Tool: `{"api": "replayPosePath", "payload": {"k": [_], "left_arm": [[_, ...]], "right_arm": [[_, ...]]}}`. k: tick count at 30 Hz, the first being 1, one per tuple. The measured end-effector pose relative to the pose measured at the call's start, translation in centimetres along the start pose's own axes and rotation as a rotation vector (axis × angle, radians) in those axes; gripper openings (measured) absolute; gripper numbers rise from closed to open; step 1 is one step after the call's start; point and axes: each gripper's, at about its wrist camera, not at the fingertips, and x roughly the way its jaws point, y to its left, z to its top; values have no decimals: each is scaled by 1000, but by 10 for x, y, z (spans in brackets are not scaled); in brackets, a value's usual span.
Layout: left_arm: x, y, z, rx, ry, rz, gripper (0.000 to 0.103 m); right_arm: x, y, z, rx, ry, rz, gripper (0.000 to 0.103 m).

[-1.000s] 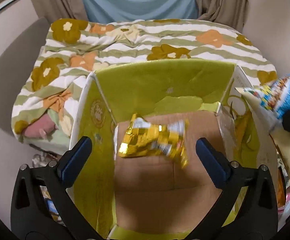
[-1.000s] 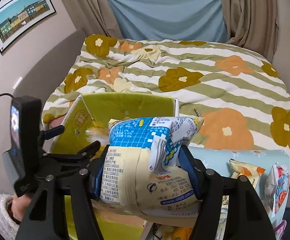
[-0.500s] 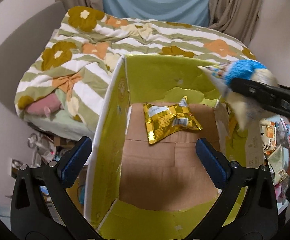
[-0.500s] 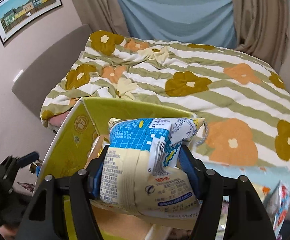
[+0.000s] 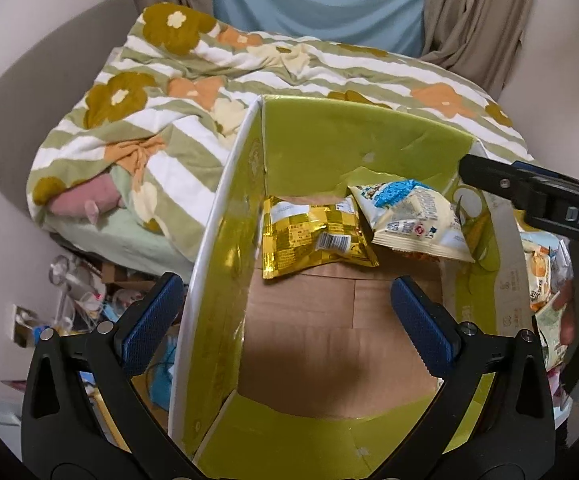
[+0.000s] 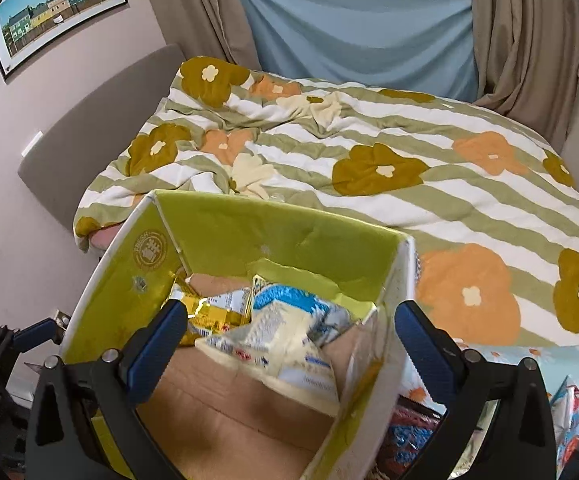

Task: Organize snacks
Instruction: 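Lower the cream chip bag into the box and open the right gripper, then grasp the pink striped bag with the left gripper while the right grasps the potato chip bag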

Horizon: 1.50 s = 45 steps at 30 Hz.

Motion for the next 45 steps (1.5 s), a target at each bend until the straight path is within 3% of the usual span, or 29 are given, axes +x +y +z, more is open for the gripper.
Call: {"api": "replayPosePath", "payload": {"k": [7,12,21,25,36,45], "left_arm": [[-45,-18,14,51,-75,-32,103],[-80,-47,19,124,-137,-112,103],[-109,-115,-17,219,-128,-251,103],[-115,-142,-45,234,-114,-266,103],[-106,-217,-123,229,-30,-244,103],[-64,-251,-186,225,62,-227,103]], "right_arm": [[-62,-3,3,15,-51,36,103],[-124,-14,-6,39,-119,41,103],[-223,-72,-68,132,-189,-96,103],[-252,-102,-107,170,-213,-134,103],[-274,-176,-195,246,-171,-107,103],[-243,-203,-254,266,-62,-62,103]]}}
